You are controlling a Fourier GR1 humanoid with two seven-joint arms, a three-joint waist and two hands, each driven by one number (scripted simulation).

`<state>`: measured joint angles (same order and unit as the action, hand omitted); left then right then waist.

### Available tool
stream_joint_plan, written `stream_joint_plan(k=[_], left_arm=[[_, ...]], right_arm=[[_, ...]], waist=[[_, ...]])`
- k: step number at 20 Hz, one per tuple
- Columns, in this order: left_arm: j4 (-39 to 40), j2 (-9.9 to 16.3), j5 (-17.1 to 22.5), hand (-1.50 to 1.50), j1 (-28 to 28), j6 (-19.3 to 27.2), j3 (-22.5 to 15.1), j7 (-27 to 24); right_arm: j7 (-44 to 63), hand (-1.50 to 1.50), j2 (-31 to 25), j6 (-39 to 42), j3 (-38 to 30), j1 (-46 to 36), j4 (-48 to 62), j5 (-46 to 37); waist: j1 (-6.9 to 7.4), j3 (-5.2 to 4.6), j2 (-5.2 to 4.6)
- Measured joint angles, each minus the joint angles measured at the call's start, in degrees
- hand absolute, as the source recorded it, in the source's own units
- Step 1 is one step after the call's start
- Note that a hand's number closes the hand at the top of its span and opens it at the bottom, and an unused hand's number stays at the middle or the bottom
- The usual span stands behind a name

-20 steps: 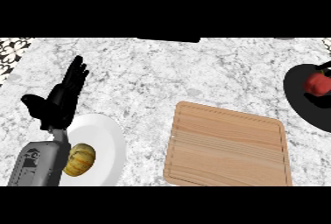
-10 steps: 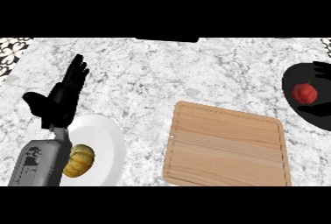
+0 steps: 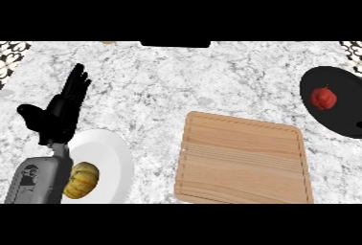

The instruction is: Pick the bell pepper from the cutting board and place it in the pan

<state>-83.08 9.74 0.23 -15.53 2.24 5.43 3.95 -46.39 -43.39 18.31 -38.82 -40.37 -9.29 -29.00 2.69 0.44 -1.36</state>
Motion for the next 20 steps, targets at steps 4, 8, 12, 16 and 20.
stream_joint_plan(k=[4, 8, 12, 16, 20], left_arm=[[-0.2, 0.3, 0.2, 0.0, 0.9, -0.1, 0.5, -0.2], [0.0, 0.7, 0.1, 0.0, 1.5, 0.3, 1.2, -0.5], [0.2, 1.1, 0.2, 0.0, 1.7, 0.3, 1.8, -0.5], [0.0, 1.4, 0.4, 0.0, 2.3, 0.1, 2.2, -0.3], [0.5, 1.2, 0.4, 0.0, 1.6, 0.3, 2.2, -0.3]], right_arm=[[-0.1, -1.5, -4.1, 6.4, -1.0, 2.9, 0.6, 1.9], [-0.2, -1.5, -7.4, 10.3, -1.1, 6.4, -0.3, 3.2], [-0.1, -1.5, -10.0, 12.6, -1.2, 9.6, -1.7, 4.7], [-0.4, -1.5, -11.2, 13.5, -0.9, 12.9, -3.3, 6.1], [-0.6, -1.5, -11.5, 13.8, 0.5, 15.5, -5.4, 6.7]], waist=[[-0.98, -0.02, 0.35], [-2.11, -0.08, 0.77], [-2.85, -0.09, 1.03], [-3.24, -0.11, 1.25], [-3.44, -0.16, 1.28]])
